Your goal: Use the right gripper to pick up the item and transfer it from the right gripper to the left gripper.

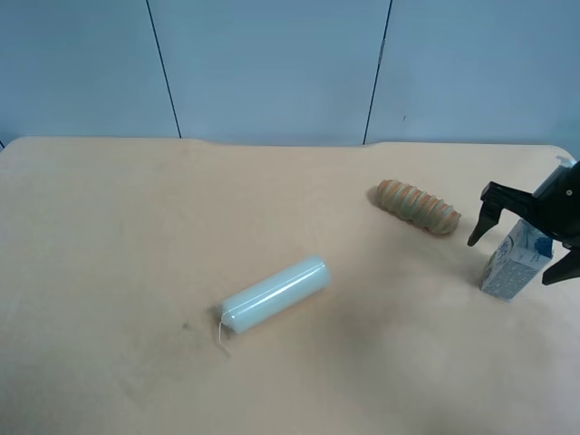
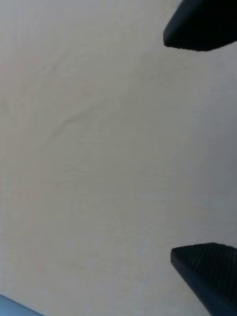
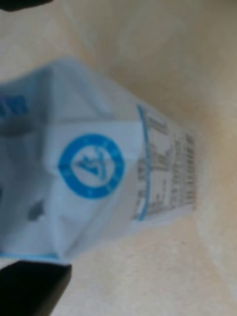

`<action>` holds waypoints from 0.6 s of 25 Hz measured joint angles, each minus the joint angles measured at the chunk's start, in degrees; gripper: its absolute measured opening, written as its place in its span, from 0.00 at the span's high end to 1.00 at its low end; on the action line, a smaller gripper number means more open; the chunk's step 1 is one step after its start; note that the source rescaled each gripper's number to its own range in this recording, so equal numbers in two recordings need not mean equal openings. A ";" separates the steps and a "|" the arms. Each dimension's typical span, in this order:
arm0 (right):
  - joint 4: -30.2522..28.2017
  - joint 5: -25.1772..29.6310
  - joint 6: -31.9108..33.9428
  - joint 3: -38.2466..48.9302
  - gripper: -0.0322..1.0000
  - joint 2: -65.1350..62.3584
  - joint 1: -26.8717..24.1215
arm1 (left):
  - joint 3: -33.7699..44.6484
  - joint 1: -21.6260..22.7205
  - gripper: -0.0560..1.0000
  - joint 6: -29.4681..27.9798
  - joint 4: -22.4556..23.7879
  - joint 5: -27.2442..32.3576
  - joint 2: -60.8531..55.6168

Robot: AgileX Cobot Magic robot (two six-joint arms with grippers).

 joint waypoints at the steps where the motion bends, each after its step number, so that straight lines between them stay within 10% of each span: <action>1: -0.29 1.23 0.00 -1.35 0.00 -0.02 0.00 | 0.00 0.00 0.16 0.00 0.00 0.00 0.00; 15: -5.01 5.31 4.00 -4.08 0.01 -0.02 0.00 | 0.00 0.00 0.16 0.00 0.00 0.00 0.00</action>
